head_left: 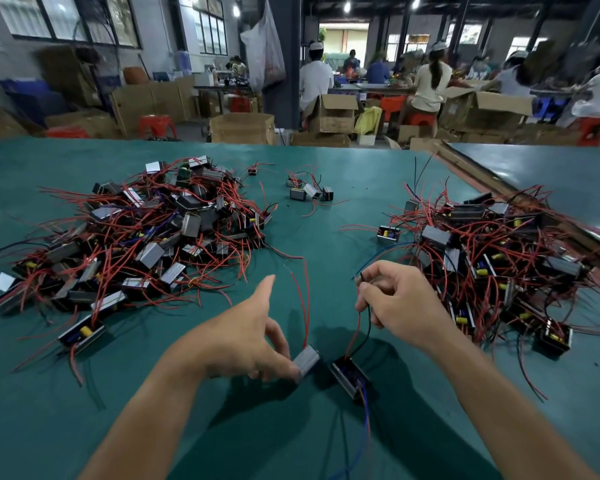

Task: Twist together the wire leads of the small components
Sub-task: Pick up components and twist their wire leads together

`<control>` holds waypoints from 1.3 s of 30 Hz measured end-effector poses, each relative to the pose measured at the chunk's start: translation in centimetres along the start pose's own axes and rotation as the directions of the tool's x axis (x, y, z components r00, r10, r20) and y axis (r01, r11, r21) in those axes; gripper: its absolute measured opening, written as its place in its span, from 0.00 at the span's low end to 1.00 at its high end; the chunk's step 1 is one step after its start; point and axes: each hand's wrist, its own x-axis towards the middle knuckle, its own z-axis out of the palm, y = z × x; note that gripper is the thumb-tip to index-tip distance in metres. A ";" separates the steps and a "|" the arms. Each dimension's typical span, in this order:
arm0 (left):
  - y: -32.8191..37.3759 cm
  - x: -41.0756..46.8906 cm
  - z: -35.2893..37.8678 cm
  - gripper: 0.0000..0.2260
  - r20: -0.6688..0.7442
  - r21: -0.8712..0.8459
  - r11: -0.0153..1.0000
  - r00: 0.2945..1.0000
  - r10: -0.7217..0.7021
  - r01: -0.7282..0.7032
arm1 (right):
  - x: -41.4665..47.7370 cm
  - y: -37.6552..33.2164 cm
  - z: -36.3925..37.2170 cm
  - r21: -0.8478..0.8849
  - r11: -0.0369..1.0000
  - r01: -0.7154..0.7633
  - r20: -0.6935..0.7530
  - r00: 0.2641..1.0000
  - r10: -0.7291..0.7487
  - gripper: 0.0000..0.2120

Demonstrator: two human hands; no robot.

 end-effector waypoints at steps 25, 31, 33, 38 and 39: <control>-0.2 2.0 2.0 0.08 -0.495 0.253 0.915 0.771 0.401 -0.314 | -0.5 0.0 0.3 -0.016 0.999 0.046 0.041 0.998 -0.045 0.11; 0.0 2.2 2.4 0.04 -0.561 0.210 0.916 0.725 0.400 -0.342 | -1.1 -0.9 0.8 0.162 0.986 0.029 0.158 0.986 -0.055 0.07; 0.0 2.2 2.5 0.05 -0.544 0.226 0.908 0.728 0.417 -0.351 | -1.2 -1.0 0.9 0.213 0.977 0.035 0.184 0.980 -0.075 0.04; 0.1 2.4 3.0 0.04 -0.493 0.277 0.877 0.725 0.480 -0.392 | -1.5 -1.1 1.2 0.272 0.959 0.086 0.210 0.967 -0.146 0.06; 0.1 2.4 3.0 0.03 -0.494 0.281 0.873 0.720 0.488 -0.400 | -1.4 -1.1 1.3 0.278 0.956 0.093 0.203 0.967 -0.153 0.06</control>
